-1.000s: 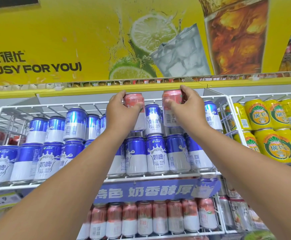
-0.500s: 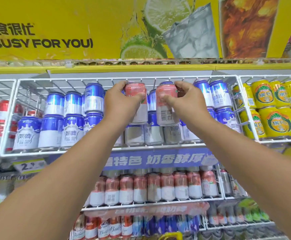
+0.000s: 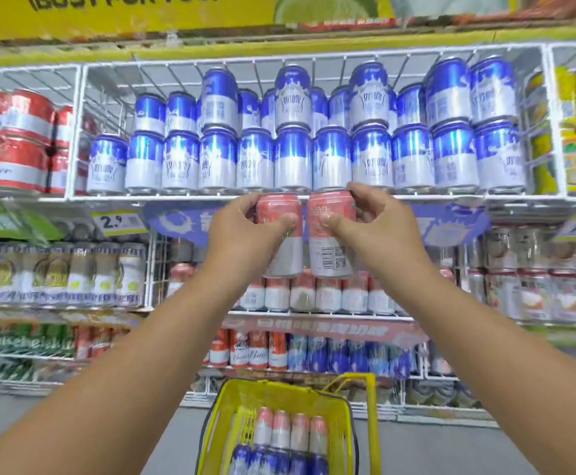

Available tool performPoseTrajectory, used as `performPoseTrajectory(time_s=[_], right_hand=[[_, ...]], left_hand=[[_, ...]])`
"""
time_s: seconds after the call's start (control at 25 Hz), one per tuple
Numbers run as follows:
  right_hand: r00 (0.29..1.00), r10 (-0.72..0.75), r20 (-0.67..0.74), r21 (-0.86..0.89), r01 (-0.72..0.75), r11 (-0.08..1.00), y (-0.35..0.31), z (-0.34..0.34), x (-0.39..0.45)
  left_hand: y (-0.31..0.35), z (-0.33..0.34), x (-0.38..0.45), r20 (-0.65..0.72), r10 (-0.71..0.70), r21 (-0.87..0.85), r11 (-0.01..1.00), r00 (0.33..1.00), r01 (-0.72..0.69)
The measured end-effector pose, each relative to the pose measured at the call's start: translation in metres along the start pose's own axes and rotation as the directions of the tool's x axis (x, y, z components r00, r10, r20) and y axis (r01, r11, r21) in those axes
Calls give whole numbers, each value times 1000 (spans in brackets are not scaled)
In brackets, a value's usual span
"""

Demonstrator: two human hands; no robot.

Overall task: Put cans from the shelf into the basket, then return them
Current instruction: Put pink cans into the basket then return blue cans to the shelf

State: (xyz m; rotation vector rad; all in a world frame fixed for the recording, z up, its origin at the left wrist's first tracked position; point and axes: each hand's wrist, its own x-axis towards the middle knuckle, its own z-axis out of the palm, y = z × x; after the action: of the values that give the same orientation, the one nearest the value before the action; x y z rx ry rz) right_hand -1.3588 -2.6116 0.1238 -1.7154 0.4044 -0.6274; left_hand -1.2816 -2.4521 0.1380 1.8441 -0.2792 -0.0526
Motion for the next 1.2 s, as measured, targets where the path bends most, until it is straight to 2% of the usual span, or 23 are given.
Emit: performPoseTrajectory(time_s=[0.24, 0.4, 0.68, 0.92, 1.04, 1.2], right_hand=[[987, 149, 65, -2, -149, 989, 84, 20, -49], [959, 268, 91, -34, -266, 963, 138, 55, -65], [885, 461, 69, -85, -455, 886, 236, 140, -87], [841, 540, 35, -156, -529, 834, 340, 198, -119], [818, 574, 39, -156, -562, 812, 398, 219, -130], [794, 606, 46, -178, -591, 787, 489, 240, -143]], left_hand=[[-89, -4, -35, 26, -105, 93, 990, 994, 103], [-160, -14, -28, 30, -165, 120, 980, 986, 161], [-303, -30, -1, 107, -349, 252, 915, 931, 314], [-428, -34, -9, 179, -419, 274, 890, 890, 364], [-483, -20, -17, 194, -417, 318, 883, 888, 346], [-571, 10, -20, 174, -482, 343, 847, 859, 406]])
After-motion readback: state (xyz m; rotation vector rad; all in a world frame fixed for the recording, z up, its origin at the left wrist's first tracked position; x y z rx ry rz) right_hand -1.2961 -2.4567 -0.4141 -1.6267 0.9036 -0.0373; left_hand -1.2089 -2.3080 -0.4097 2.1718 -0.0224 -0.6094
